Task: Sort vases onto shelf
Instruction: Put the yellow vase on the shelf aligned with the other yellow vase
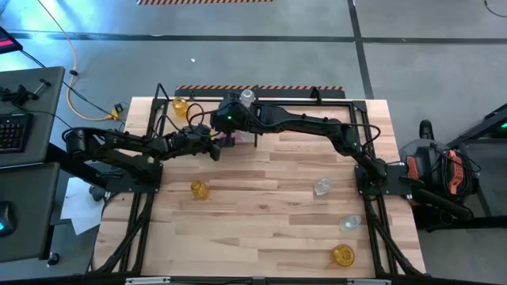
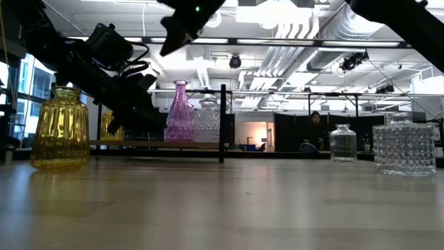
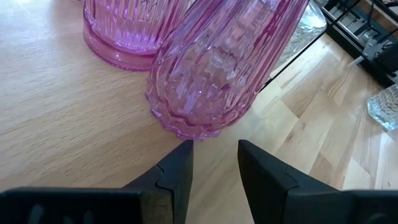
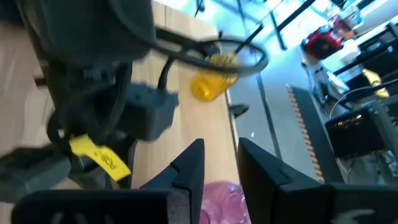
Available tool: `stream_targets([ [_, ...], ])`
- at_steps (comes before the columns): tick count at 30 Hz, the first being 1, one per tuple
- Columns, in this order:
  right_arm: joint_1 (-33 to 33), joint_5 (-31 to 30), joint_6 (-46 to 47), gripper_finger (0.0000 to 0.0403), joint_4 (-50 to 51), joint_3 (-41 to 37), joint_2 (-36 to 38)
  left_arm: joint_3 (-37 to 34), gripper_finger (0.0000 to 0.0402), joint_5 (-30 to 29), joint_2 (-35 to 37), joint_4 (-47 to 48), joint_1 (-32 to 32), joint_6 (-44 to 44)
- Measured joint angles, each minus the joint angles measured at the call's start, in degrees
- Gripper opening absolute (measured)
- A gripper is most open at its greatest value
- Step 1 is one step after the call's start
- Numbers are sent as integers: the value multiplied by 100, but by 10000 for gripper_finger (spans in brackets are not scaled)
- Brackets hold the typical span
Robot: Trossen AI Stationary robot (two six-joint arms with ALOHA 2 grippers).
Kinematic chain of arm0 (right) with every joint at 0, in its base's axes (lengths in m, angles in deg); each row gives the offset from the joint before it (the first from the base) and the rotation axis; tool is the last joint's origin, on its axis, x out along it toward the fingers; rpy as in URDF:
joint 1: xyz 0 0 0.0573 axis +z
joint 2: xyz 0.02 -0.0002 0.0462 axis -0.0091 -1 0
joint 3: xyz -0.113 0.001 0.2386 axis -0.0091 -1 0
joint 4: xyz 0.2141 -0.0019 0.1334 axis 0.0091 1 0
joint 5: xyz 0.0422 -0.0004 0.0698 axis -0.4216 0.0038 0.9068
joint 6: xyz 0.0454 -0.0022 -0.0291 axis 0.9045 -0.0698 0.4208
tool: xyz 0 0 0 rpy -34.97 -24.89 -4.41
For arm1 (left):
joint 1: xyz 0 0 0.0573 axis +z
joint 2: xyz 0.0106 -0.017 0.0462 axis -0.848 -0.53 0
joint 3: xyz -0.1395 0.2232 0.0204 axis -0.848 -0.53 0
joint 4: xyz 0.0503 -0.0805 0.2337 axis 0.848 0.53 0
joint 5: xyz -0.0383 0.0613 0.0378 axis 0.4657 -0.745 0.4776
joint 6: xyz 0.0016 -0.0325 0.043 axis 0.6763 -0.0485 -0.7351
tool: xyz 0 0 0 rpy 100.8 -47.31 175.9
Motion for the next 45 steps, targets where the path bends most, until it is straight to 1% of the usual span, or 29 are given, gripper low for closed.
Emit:
stream_targets([
  [4,83,-63,57,76,-342,0,207,-4,117,-3,75,14,0,-10],
  [7,199,-327,157,76,-629,0,394,-4,117,3,282,42,0,-22],
  [10,350,-657,403,76,-791,4,559,-4,117,-19,669,245,0,-164],
  [12,436,-745,666,76,-835,4,670,-4,117,-50,1011,512,0,-222],
  [15,530,-743,1025,76,-686,7,792,-2,117,-59,1669,973,0,-259],
  [17,595,-713,1209,76,-527,6,833,-2,117,39,2185,1292,0,-256],
  [23,850,-650,1920,76,118,2,917,-2,117,791,4027,1609,0,101],
  [26,1015,-574,2161,76,228,2,927,95,117,924,4944,1877,0,129],
  [29,1173,-439,2210,76,185,2,931,446,117,879,5715,2659,0,-77],
  [32,1278,-313,2212,76,199,2,934,1040,117,790,6219,3847,0,-492],
  [35,1324,-258,2212,76,202,2,934,1745,117,665,6387,5249,0,-895],
  [38,1299,-168,2300,76,221,2,934,2395,117,675,6339,6530,0,-1053],
  [41,1232,-47,2398,76,261,2,934,2908,117,1067,6149,7689,0,-898],
  [45,1145,90,2457,76,274,2,934,3328,117,1919,5835,8761,-2,-654],
])
